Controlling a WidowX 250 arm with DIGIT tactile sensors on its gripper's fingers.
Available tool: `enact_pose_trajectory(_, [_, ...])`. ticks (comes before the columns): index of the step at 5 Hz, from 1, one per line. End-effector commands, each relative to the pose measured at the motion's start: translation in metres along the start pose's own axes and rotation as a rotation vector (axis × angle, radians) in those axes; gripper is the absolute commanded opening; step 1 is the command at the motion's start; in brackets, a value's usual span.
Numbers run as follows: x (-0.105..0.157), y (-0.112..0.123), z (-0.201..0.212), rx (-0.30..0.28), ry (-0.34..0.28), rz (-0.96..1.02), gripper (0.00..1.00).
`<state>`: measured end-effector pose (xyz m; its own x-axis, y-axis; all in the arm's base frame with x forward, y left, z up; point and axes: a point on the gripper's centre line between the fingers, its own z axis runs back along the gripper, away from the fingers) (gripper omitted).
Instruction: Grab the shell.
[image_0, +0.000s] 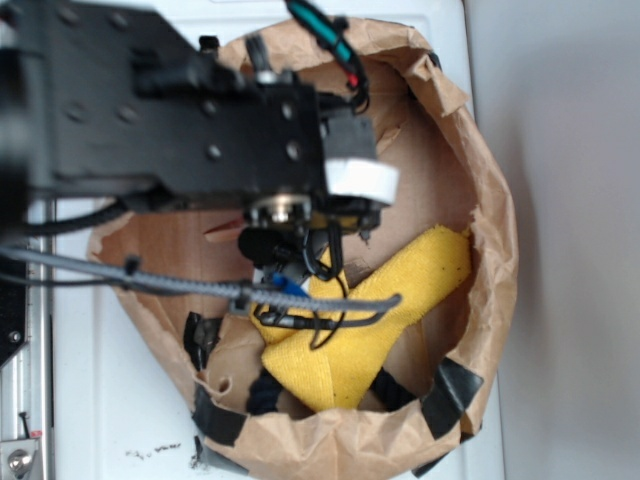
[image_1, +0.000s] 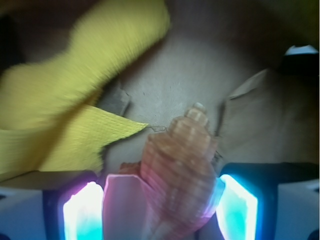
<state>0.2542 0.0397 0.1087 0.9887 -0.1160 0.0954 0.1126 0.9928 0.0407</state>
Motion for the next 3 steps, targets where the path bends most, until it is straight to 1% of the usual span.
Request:
enact_pose_trajectory(1, [0.0149, 0.0000, 0.0617, 0.013, -0.053, 0.030, 0.00])
enact_pose_trajectory(2, [0.0187, -0.0023, 0.0712, 0.010, -0.096, 0.050, 0.00])
enact_pose_trajectory(3, [0.0155, -0.0086, 0.0629, 0.100, -0.093, -0.012, 0.30])
